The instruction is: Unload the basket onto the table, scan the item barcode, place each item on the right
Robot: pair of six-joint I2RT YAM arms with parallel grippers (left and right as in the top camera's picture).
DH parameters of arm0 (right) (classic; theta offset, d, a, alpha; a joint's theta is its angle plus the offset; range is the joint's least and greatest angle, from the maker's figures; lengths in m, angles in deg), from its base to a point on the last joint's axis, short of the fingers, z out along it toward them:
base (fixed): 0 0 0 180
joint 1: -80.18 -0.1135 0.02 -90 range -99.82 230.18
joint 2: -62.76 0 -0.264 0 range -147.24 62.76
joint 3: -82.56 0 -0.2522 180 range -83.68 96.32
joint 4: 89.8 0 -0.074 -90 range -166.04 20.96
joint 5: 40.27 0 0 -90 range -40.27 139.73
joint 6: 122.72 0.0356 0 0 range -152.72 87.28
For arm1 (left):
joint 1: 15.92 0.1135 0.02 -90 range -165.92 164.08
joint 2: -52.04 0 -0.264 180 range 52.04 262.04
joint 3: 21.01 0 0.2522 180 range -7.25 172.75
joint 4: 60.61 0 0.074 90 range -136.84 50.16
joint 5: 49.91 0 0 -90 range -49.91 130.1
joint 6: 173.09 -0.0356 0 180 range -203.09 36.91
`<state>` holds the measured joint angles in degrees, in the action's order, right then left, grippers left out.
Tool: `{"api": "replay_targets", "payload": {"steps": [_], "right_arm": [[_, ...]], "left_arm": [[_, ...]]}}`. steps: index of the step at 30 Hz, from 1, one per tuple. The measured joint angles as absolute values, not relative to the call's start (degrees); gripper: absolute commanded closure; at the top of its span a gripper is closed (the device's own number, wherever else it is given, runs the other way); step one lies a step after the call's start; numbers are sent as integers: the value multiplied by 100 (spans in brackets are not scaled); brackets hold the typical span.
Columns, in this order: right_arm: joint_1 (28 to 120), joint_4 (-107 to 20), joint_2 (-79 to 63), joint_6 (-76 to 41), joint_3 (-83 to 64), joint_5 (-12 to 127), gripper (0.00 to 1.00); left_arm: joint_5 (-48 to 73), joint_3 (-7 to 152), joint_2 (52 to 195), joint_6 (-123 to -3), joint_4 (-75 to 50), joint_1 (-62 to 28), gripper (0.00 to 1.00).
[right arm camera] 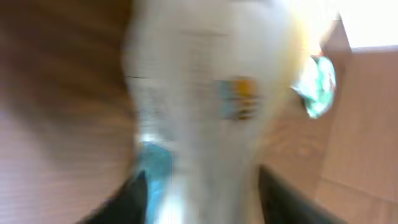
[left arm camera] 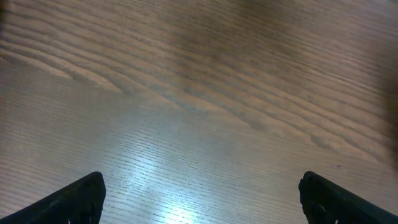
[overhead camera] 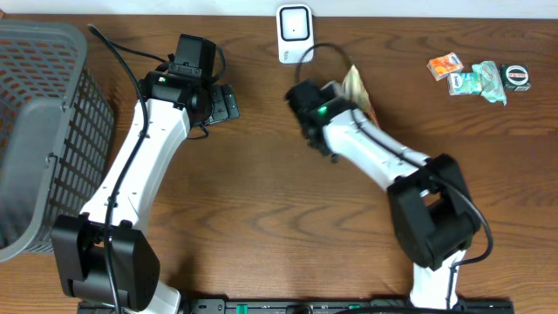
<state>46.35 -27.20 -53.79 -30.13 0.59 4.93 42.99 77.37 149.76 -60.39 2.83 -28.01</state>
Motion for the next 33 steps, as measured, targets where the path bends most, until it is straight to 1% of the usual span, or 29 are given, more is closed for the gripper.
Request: {"api": "replay_targets", "payload": {"steps": [2, 4, 7, 10, 13, 15, 16, 20, 22, 24, 26, 28, 33], "right_arm": [[4349, -2729, -5379, -3015, 59, 587, 39], [4087, -2742, -5379, -3000, 59, 661, 42], [3811, -2757, -5379, -2873, 59, 716, 43], [3636, -2742, -5379, -2790, 83, 991, 43], [3673, -2478, -5384, -2722, 302, 1295, 44], [3807, -2263, -5386, -2663, 630, 1496, 43], [3892, -2180, -5386, -2652, 792, 1590, 39], [4508, -2121, -5386, -2685, 1358, 2226, 33], [4873, -2159, -5386, -2785, 1432, 2714, 29], [5297, -2150, -5390, -2991, 1430, 3568, 26], [5680, -2156, -5412, -3199, 1423, 4366, 26], [6069, -2211, -5502, -3373, 1410, 5258, 28], [6141, -2231, -6007, -3509, 1404, 6045, 29]], "left_arm": [[4299, 7737, 14976, -6041, 283, -2801, 2], [4299, 7737, 14976, -6041, 285, -2801, 2], [4299, 7737, 14976, -6039, 285, -2801, 2], [4297, 7737, 14976, -6041, 285, -2801, 2], [4299, 7737, 14976, -6039, 283, -2801, 2], [4299, 7737, 14976, -6041, 283, -2801, 2], [4299, 7737, 14976, -6041, 283, -2801, 2], [4299, 7737, 14976, -6041, 285, -2801, 2], [4299, 7737, 14976, -6041, 283, -2801, 2], [4299, 7737, 14976, -6041, 283, -2801, 2], [4299, 7737, 14976, -6041, 285, -2801, 2], [4299, 7737, 14976, -6041, 285, -2801, 2], [4299, 7737, 14976, -6039, 285, -2801, 2]]}}
